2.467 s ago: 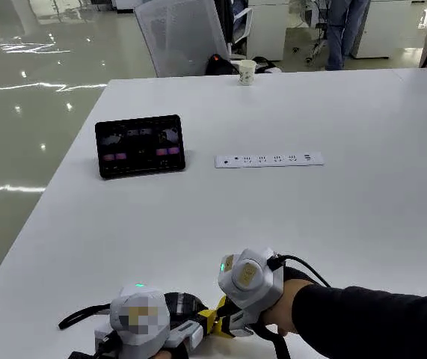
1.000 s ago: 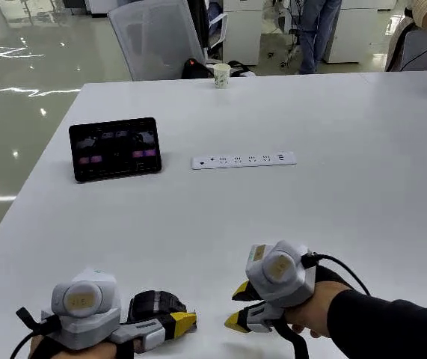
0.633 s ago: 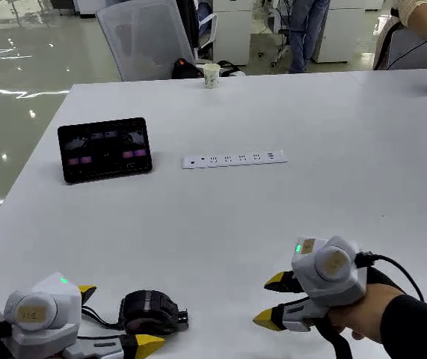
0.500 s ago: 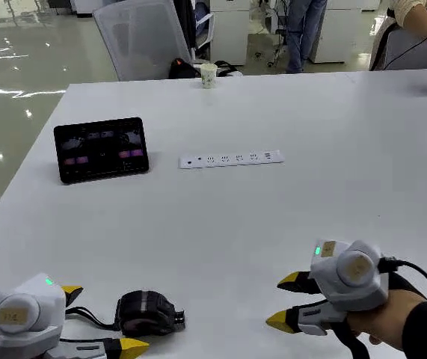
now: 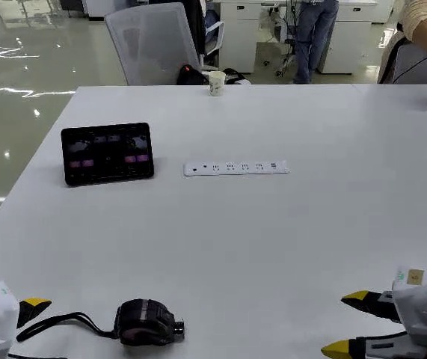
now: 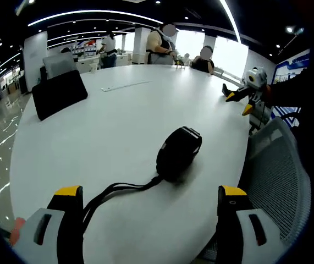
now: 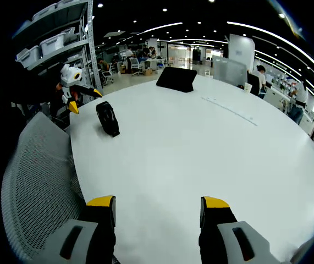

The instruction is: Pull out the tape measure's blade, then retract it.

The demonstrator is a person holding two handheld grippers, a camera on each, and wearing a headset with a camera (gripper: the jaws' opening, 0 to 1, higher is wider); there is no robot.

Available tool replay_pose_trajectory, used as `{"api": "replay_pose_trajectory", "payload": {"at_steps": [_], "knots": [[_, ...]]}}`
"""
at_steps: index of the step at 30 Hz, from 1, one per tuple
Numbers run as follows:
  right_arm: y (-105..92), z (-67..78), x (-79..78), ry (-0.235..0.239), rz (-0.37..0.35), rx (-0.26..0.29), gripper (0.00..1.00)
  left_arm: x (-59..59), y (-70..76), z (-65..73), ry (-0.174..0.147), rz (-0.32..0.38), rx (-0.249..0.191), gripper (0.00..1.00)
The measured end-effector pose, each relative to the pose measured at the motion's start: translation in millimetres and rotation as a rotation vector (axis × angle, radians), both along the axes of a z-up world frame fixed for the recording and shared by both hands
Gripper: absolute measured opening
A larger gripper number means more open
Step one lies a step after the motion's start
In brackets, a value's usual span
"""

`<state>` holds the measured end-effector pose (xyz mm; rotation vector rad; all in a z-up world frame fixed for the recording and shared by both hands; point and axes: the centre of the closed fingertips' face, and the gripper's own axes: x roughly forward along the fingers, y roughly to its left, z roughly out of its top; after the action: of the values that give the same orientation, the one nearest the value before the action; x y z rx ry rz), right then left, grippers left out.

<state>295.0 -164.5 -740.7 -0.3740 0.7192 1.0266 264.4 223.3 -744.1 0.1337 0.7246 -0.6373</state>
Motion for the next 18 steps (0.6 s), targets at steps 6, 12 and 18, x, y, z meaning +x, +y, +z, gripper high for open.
{"api": "replay_pose_trajectory", "payload": {"at_steps": [6, 12, 18], "knots": [[-30.3, -5.1, -3.7, -0.022, -0.03, -0.027, 0.75, -7.3, 7.8, 1.2, 0.03, 0.016, -0.031, 0.99], [-55.8, -6.9, -7.7, -0.012, -0.069, -0.035, 0.85, -9.6, 8.1, 7.8, 0.029, 0.014, -0.039, 0.99], [-67.7, -7.0, -6.6, 0.001, -0.08, -0.049, 0.93, -9.5, 8.4, 15.6, 0.021, 0.018, -0.043, 0.99]]}}
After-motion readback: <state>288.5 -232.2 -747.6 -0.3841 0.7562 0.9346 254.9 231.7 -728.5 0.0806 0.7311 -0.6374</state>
